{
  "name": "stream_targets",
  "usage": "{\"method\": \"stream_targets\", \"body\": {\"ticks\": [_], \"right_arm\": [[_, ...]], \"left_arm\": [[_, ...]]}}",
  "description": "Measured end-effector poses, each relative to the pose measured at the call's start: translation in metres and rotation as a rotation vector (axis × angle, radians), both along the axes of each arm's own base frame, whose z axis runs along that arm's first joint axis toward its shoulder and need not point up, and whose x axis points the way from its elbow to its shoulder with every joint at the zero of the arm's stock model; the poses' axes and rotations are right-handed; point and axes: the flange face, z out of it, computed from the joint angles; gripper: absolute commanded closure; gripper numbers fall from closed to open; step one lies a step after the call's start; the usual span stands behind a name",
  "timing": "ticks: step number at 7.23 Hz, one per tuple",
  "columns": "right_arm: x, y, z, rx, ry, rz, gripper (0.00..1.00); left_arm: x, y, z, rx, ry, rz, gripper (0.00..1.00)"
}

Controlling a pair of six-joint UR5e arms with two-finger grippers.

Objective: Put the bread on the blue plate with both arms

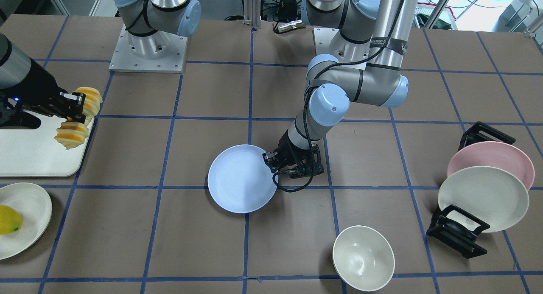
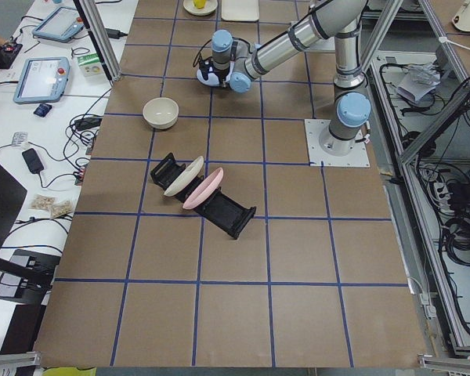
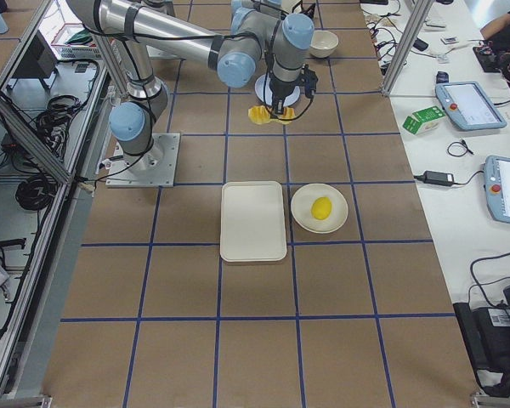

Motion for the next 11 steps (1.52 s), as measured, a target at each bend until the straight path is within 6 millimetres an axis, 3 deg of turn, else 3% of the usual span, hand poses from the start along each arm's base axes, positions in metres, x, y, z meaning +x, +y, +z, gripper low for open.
{"method": "stream_targets", "body": {"ticks": [1,3,4,5,7,9,11], "right_arm": [[0.011,-0.001,-0.001,-0.001,-0.002,0.010,1.00],[0.066,-0.004,-0.005,-0.005,0.008,0.039,1.00],[0.110,-0.008,-0.012,-0.024,0.016,0.078,1.00],[0.155,-0.009,-0.023,-0.038,0.023,0.101,1.00],[0.232,-0.009,-0.052,-0.061,0.029,0.138,1.00],[0.285,-0.011,-0.093,-0.064,0.028,0.148,1.00],[0.318,-0.012,-0.127,-0.059,0.019,0.148,1.00]], "left_arm": [[0.003,-0.003,0.007,-0.017,0.000,0.005,0.00],[0.019,-0.019,0.045,-0.071,-0.060,-0.030,0.00],[0.028,-0.029,0.079,-0.066,-0.127,-0.094,0.00],[0.037,-0.038,0.127,-0.041,-0.199,-0.180,0.00],[0.067,-0.035,0.222,0.023,-0.279,-0.323,0.00],[0.103,-0.011,0.288,0.001,-0.291,-0.386,0.00],[0.132,0.000,0.326,-0.045,-0.296,-0.359,0.00]]}}
